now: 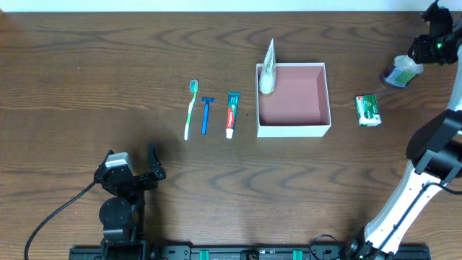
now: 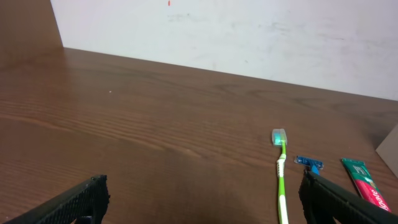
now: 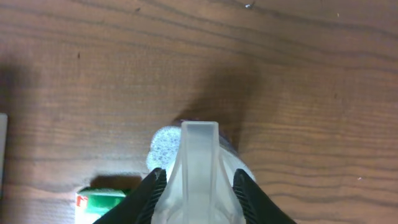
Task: Pack container
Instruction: 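Grasp the purple soap pump bottle by its pump head, then lift the pump bottle and lower it into the box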
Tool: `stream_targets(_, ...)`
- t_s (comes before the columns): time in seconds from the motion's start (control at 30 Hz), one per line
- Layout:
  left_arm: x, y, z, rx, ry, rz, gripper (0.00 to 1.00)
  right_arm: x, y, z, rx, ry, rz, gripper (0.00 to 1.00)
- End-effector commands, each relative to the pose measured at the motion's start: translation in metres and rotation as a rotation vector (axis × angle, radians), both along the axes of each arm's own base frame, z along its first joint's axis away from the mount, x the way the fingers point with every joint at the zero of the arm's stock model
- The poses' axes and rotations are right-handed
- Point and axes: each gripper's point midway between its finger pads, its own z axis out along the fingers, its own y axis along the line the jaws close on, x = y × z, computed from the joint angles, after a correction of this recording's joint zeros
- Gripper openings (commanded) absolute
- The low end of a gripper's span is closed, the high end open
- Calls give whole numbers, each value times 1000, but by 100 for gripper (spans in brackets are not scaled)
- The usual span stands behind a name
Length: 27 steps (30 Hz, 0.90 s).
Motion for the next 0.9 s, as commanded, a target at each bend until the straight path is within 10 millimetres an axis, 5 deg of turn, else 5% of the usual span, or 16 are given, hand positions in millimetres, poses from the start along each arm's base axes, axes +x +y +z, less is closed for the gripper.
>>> stream_targets(0.0,-2,5,-19,2,56,30,98,4,4,6,12,-15,-17,28)
stream_targets(0.23,-2,5,-19,2,56,30,98,4,8,38,-2,-74,-28,26)
stream_targets(0.47,-2,5,-19,2,56,30,98,-2,32,117,-23,-221,-36,24)
stream_targets(0.67,-2,5,-19,2,56,30,98,-26,79,183,21,-314,-33,22)
stream_targets(0.87,-2,5,-19,2,56,30,98,-62,159,218,113,-312,95,24)
